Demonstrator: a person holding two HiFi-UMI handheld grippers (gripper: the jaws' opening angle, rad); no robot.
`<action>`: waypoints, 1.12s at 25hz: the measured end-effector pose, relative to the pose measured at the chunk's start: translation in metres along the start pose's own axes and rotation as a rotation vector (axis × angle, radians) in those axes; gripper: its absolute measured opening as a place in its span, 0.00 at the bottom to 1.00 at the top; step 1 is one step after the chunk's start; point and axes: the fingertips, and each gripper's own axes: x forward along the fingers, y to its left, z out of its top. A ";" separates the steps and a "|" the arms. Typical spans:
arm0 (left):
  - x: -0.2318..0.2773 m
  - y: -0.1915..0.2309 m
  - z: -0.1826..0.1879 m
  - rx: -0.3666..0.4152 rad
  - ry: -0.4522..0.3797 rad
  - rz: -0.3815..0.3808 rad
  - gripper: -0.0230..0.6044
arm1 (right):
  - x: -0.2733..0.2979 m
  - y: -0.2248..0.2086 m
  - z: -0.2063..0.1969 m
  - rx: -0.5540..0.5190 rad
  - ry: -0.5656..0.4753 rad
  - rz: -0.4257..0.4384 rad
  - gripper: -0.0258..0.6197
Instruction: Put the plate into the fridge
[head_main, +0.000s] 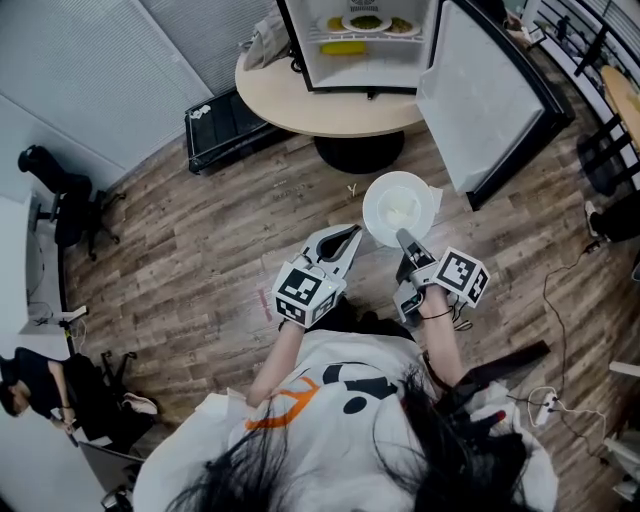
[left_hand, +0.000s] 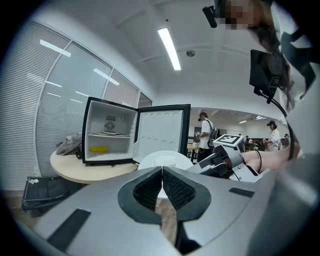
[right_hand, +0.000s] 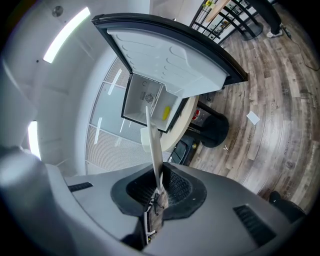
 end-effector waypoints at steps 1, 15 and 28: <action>0.001 0.001 -0.001 -0.001 0.004 0.003 0.05 | 0.002 -0.001 0.002 0.003 0.003 0.000 0.09; 0.025 0.072 -0.003 -0.015 0.024 0.010 0.06 | 0.064 -0.005 0.026 0.031 -0.008 -0.024 0.09; 0.062 0.173 0.020 -0.026 0.008 -0.060 0.06 | 0.154 0.011 0.051 0.055 -0.051 -0.077 0.09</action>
